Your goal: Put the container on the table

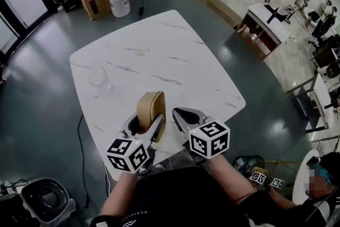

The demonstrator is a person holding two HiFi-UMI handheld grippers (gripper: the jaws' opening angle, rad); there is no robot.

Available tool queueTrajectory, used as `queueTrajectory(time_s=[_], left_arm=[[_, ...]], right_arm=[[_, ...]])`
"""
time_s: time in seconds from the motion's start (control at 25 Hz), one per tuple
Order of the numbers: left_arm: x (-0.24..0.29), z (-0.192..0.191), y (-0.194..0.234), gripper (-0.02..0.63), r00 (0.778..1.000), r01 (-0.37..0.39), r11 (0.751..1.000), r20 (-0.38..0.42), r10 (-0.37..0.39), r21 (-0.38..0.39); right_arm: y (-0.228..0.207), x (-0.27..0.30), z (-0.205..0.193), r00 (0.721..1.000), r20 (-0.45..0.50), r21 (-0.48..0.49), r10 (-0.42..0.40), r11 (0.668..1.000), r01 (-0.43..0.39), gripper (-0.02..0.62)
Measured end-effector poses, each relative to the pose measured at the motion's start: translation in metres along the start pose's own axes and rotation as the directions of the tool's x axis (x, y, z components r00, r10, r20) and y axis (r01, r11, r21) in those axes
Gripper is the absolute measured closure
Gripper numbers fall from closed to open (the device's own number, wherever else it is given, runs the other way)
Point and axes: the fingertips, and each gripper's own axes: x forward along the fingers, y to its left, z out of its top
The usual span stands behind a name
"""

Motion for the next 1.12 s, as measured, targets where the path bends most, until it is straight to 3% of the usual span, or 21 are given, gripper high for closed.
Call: queueTrajectory(time_s=[0.32, 1.12], left_arm=[[0.032, 0.005, 0.006, 0.351, 1.0, 0.001, 0.998, 0.003, -0.001, -0.063], [0.08, 0.013, 0.02, 0.351, 0.999, -0.04, 0.991, 0.018, 0.043, -0.127]], right_arm=[[-0.028, 0.015, 0.007, 0.999, -0.031, 0.003, 0.026, 1.0, -0.026, 0.597], [-0.076, 0.039, 0.013, 0.994, -0.096, -0.007, 0.056, 0.998, -0.056, 0.597]])
